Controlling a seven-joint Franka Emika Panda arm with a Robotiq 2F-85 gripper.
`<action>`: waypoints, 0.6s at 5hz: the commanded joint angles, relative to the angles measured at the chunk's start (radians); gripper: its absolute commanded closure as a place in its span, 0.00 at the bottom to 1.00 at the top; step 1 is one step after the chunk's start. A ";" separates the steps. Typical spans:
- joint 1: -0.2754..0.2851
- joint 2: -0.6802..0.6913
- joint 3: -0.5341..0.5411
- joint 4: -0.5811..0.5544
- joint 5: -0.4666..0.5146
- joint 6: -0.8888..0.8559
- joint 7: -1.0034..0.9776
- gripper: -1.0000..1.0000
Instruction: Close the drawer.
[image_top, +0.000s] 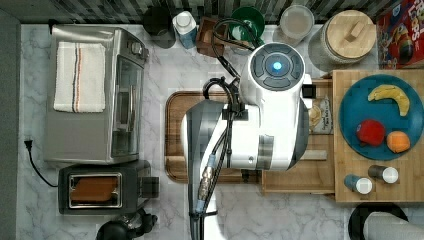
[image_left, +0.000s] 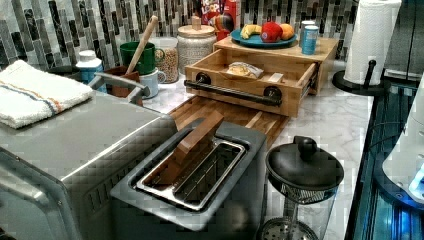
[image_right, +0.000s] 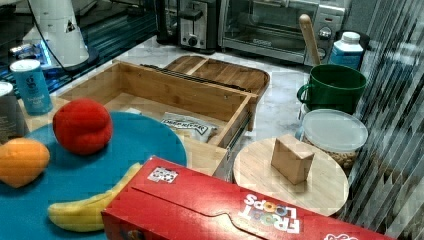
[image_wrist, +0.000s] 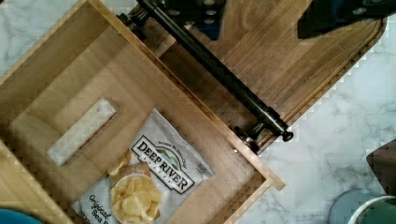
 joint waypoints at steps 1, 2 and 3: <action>-0.006 0.003 0.000 0.000 0.000 0.002 -0.012 1.00; -0.002 0.003 -0.004 0.000 0.000 0.002 -0.012 1.00; 0.009 -0.003 0.010 -0.033 0.000 0.028 -0.053 0.00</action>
